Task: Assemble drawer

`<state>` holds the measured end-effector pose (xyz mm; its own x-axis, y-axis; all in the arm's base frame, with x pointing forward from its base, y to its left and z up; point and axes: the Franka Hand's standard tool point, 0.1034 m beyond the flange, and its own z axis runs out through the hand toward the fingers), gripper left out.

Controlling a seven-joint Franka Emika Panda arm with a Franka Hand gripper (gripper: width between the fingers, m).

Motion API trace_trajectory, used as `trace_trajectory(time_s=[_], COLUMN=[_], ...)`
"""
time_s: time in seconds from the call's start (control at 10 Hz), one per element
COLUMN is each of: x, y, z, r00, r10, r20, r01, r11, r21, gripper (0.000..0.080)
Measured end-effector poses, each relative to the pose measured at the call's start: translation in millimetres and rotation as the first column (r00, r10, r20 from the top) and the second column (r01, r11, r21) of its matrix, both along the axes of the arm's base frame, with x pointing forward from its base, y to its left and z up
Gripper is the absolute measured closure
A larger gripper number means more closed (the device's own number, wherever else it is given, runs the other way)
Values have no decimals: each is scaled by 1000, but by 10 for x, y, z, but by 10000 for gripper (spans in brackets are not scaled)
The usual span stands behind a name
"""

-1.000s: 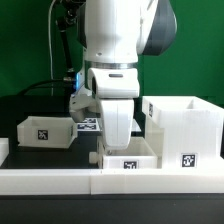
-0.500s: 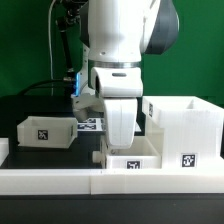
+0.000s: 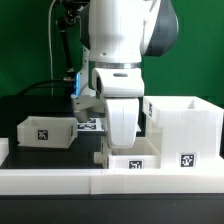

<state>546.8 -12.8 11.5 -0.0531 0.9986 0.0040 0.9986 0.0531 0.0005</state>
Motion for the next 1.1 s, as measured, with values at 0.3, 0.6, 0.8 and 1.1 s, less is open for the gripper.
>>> trace_trajectory(time_s=[0.3, 0.6, 0.8, 1.1], x=[2, 7, 5, 12], y=[55, 124, 196, 260], z=[0, 3, 0, -3], r00=[1000, 999, 1000, 1000], r10=[-18, -36, -20, -15], r20=[0, 1, 4, 16], r01=[18, 36, 20, 15], r11=[1000, 999, 1000, 1000], r21=[2, 0, -1, -4], gripper=[757, 757, 757, 757])
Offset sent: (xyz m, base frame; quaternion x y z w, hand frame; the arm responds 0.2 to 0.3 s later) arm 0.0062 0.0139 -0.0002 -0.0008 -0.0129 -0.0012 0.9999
